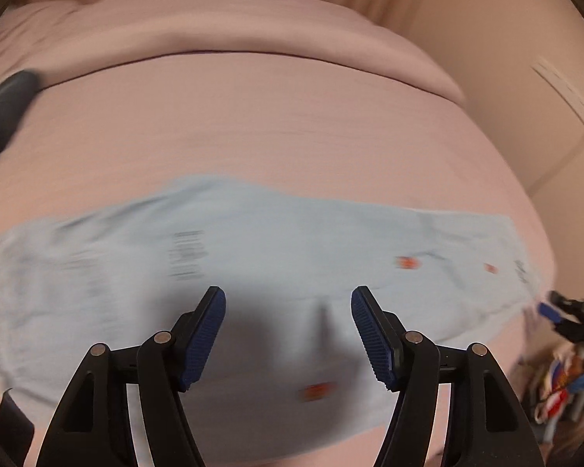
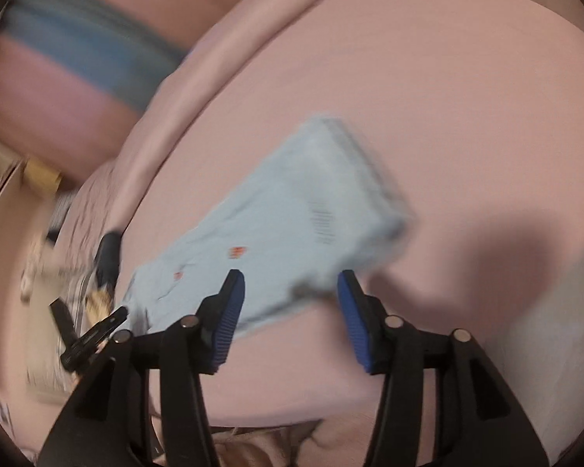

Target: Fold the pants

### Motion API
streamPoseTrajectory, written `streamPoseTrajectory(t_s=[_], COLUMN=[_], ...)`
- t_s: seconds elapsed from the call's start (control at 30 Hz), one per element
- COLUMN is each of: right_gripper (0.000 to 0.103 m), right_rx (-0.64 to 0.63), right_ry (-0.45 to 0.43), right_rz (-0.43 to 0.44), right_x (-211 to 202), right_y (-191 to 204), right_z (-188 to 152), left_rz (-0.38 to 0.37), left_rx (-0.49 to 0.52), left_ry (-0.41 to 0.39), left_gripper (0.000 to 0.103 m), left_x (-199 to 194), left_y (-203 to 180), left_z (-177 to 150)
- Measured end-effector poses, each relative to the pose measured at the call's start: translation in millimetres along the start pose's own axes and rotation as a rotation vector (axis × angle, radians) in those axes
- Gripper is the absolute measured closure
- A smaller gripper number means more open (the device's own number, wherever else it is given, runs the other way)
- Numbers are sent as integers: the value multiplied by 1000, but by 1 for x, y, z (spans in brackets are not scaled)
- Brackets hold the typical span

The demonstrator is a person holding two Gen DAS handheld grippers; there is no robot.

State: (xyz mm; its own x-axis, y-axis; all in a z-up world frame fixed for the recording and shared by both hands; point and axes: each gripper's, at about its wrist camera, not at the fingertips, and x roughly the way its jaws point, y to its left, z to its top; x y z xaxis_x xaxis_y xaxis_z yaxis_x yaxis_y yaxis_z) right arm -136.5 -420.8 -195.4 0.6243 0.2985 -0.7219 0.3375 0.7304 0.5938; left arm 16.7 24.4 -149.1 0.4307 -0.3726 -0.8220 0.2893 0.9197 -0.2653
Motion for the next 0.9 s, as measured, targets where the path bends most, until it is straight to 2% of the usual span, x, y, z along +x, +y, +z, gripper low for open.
streamPoseTrajectory(t_s=[0.17,0.4,0.43,0.5,0.53,0.67,0.8,0.9], right_gripper=[50,49,51,62,72,89,91,91], right_rx=[93,92,93,91,75,27,-126,-315], right_ry=[-41,-124,-128,-130,-128,-137,-207,-253], right_rz=[-31,-65,-60,-81,-105,-125,-139,-137], right_x=[10,37,37,37,32,28,17,12], right_y=[-20,1,-1,-4,-13,-11,24,71], right_z=[-8,4,9,14,20,21,22,17], left_rz=[-124,-149,-150,-153,-152,-146,-203,-259], left_rx=[96,163,161,151,146,93,3,-66], left_ry=[44,81,87,100,104,143,140,114], left_gripper=[36,36,36,36,36,36,36,36], left_x=[25,33,34,33,32,42,40,29], left_y=[-54,-82,-82,-75,-72,-59,-42,-26], left_z=[12,1,0,-2,0,-4,-5,-4])
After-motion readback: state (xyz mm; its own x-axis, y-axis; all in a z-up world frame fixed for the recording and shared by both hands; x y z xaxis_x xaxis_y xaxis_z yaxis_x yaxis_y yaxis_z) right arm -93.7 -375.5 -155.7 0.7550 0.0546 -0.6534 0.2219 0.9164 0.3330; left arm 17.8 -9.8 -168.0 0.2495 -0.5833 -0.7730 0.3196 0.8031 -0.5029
